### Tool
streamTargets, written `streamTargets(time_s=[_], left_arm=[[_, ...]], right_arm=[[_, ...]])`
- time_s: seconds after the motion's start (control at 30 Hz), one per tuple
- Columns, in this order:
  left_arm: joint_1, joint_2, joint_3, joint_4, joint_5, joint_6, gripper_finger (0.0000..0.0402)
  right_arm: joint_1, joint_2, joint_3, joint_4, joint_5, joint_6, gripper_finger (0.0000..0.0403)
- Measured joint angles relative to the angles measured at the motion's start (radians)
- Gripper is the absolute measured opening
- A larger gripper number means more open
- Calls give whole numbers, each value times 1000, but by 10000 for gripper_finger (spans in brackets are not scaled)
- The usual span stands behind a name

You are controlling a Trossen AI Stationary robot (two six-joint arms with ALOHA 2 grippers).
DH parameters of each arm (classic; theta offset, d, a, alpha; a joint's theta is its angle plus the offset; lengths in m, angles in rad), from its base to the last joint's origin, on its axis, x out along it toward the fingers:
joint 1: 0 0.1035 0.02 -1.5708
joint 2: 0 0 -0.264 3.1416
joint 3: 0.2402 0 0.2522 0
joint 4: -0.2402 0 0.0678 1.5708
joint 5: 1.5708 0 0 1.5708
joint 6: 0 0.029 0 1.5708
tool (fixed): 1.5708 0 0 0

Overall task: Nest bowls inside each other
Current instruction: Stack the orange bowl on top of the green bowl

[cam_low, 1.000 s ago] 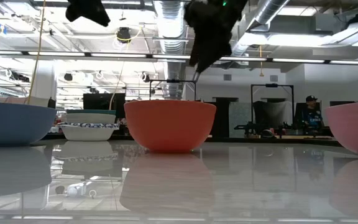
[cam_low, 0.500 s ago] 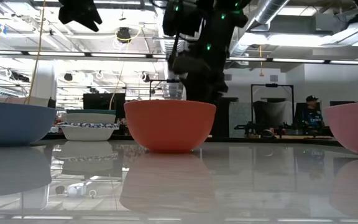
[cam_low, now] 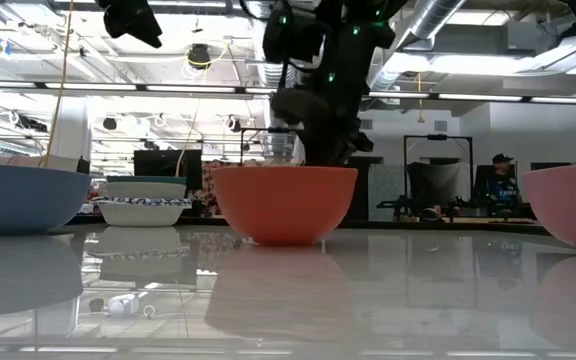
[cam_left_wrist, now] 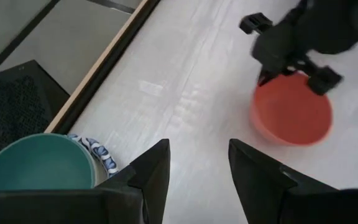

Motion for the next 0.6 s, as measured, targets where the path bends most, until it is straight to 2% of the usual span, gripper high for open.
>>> streamTargets(time_s=[0.13, 0.3, 0.47, 0.6], left_arm=[[0, 2, 0, 1, -5, -6, 151], [0, 19, 0, 22, -24, -15, 151], [0, 79, 0, 107, -103, -249, 151], [0, 128, 0, 168, -132, -406, 151]], right_arm=[[-32, -24, 49, -30, 157, -5, 9], [-95, -65, 153, -15, 287, -76, 9], [-129, -69, 287, -13, 459, -185, 9], [-139, -69, 343, 28, 582, -253, 9]])
